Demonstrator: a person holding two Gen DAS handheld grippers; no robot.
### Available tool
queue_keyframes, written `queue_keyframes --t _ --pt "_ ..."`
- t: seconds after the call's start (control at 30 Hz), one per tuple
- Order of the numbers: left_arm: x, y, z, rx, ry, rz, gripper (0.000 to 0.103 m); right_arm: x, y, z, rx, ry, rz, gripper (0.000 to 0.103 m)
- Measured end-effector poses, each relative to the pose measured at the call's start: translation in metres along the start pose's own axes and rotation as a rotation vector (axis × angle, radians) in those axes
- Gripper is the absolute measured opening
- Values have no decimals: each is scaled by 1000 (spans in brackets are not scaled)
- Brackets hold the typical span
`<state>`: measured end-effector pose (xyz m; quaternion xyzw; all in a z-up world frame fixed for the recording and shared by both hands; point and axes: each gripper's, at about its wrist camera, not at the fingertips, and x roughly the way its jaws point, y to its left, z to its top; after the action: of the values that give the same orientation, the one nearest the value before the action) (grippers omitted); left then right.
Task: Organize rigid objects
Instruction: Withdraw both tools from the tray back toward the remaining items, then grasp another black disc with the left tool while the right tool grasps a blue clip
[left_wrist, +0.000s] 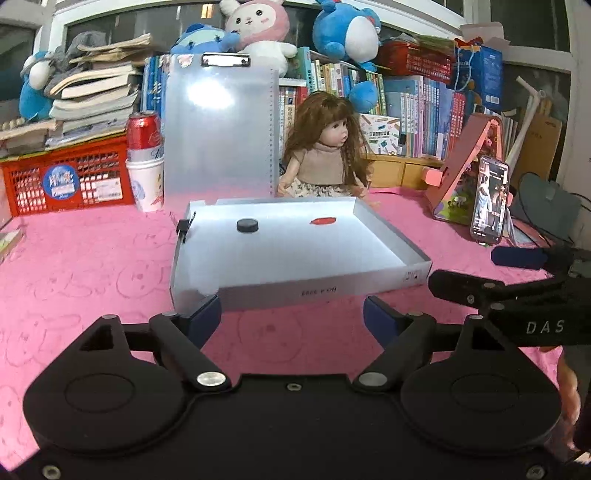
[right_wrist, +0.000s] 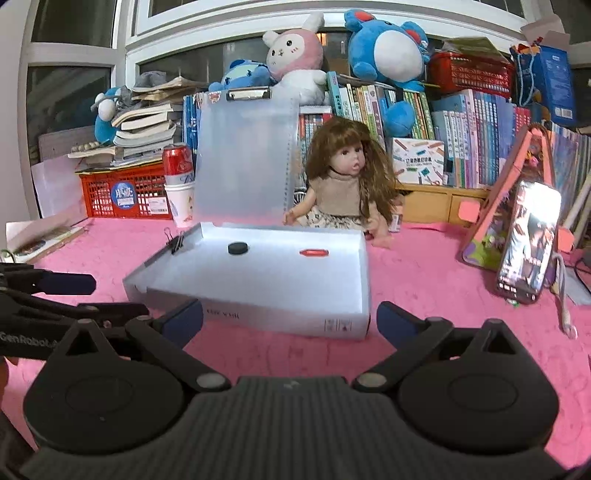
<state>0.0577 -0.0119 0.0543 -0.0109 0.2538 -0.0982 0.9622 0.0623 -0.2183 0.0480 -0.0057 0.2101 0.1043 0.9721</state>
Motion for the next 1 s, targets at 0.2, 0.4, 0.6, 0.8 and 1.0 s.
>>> queue_keyframes --t 0.2,0.4,0.6,0.8,1.0 --pt "-8 5 -19 -12 3 7 84 -3 1 -18 4 2 -10 103" --pt "-21 7 -38 -25 3 14 84 -9 4 -34 -9 -4 -30 103" --pt "-31 9 -54 -26 12 21 84 -17 10 -46 -27 -4 -49 103" --pt "-37 9 -67 -10 15 35 84 -19 12 -58 -42 24 -56 101" --pt "-34 14 -72 -39 32 45 83 -16 14 -67 -39 47 -56 98"
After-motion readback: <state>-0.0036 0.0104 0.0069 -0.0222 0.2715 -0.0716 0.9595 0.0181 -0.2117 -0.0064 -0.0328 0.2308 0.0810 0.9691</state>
